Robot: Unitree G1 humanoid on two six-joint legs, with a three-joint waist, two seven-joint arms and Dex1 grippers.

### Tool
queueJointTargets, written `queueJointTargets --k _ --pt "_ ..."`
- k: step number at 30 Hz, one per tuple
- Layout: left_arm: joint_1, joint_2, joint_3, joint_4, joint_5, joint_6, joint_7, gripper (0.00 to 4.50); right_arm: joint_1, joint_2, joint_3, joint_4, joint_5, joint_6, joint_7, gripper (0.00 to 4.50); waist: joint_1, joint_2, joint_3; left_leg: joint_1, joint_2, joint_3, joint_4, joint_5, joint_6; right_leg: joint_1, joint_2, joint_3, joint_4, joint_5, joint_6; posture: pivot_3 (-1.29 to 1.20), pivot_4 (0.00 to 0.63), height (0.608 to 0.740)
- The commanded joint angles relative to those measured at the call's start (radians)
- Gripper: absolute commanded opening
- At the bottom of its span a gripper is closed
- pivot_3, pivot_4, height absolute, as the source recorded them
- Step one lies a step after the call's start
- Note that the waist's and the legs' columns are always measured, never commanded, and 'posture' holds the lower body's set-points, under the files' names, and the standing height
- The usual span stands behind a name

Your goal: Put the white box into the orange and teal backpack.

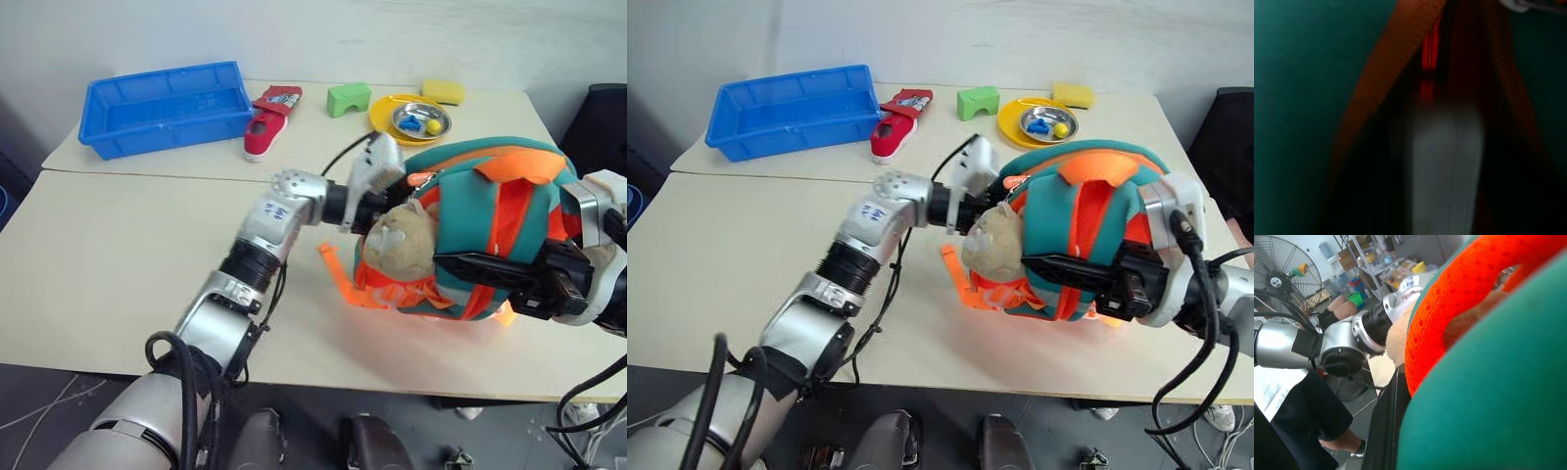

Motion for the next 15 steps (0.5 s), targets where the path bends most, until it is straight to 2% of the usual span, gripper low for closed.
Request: queueJointTargets --k 1,3,4,8,11,13,15 --pt "0.046 0.068 0.027 -0.116 -0.015 0.044 -0.018 3.78 0.028 0.009 -0.025 -0.045 0.000 -0.031 -0.027 0.00 -0.004 0.000 0.000 0.001 0.000 0.000 -0.001 0.000 0.000 0.000 0.000 0.000 0.000 0.000 0.000 0.00 0.150 0.740" --pt "0.074 0.147 0.063 -0.181 -0.049 0.093 -0.057 4.37 0.059 0.015 -0.041 -0.062 0.004 -0.037 -0.037 0.00 -0.007 0.000 0.000 0.003 0.001 0.000 -0.004 0.002 -0.001 0.001 0.001 0.000 0.000 0.000 0.000 0.00 0.150 0.740" --pt "0.086 0.190 0.079 -0.210 -0.066 0.111 -0.079 4.44 0.073 0.018 -0.048 -0.069 0.008 -0.040 -0.042 0.00 -0.008 0.000 0.000 0.003 0.002 0.000 -0.005 0.002 -0.002 0.000 0.002 0.000 0.000 0.000 0.000 0.00 0.150 0.740" --pt "0.116 0.331 0.144 -0.325 -0.171 0.233 -0.166 4.44 0.109 0.025 -0.057 -0.092 0.010 -0.057 -0.058 0.00 -0.010 0.000 0.000 0.003 0.003 0.000 -0.005 0.005 -0.008 0.000 0.003 0.000 0.001 0.000 -0.001 0.00 0.150 0.740" --pt "0.136 0.435 0.194 -0.464 -0.323 0.392 -0.277 4.44 0.119 0.027 -0.048 -0.099 0.011 -0.071 -0.070 0.00 -0.004 0.000 0.000 0.003 0.003 0.000 -0.005 0.005 -0.008 0.001 0.002 0.000 0.000 0.000 -0.001 0.00 0.150 0.740" --pt "0.140 0.469 0.232 -0.531 -0.413 0.484 -0.292 4.44 0.120 0.028 -0.039 -0.104 0.013 -0.079 -0.079 0.00 0.002 0.000 0.000 0.002 0.002 -0.001 -0.005 0.005 -0.008 0.001 0.001 0.000 0.000 0.000 -0.001 0.00 0.150 0.740" --pt "0.139 0.451 0.254 -0.582 -0.448 0.526 -0.226 4.44 0.119 0.028 -0.032 -0.105 0.013 -0.084 -0.083 0.00 0.003 0.000 0.000 0.002 0.001 -0.003 -0.004 0.005 -0.008 0.003 0.000 -0.001 -0.001 0.000 -0.001 0.00 0.150 0.740"
